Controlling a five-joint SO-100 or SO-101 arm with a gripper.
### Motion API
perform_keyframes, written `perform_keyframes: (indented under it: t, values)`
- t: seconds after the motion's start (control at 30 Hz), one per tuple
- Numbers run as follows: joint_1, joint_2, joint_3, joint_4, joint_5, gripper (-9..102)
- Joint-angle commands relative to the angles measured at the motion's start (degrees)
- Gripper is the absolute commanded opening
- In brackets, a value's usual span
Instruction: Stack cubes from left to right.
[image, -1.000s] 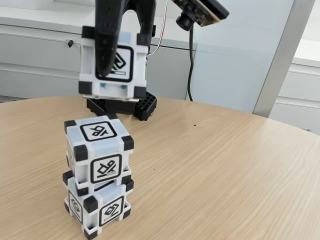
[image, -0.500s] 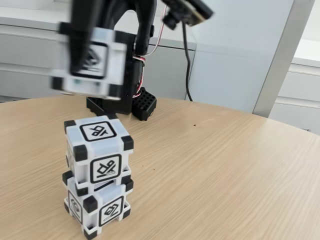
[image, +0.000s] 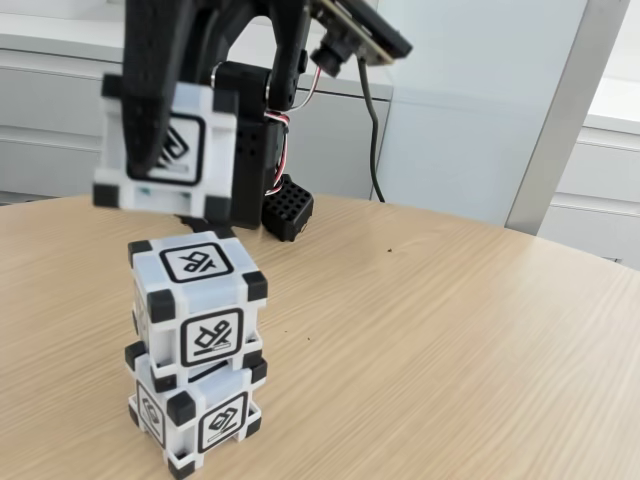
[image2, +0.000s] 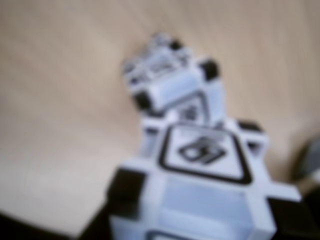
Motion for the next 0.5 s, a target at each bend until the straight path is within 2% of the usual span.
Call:
perform_keyframes:
  t: [0.0, 0.27, 0.47]
  values:
    - [0.4, -0.4, -0.4, -0.9, -0.4, 15]
    - [0.2, -0.4, -0.4, -0.9, -2.2, 15]
    - [-6.1, 0.4, -0.4, -0.2, -0.6, 15]
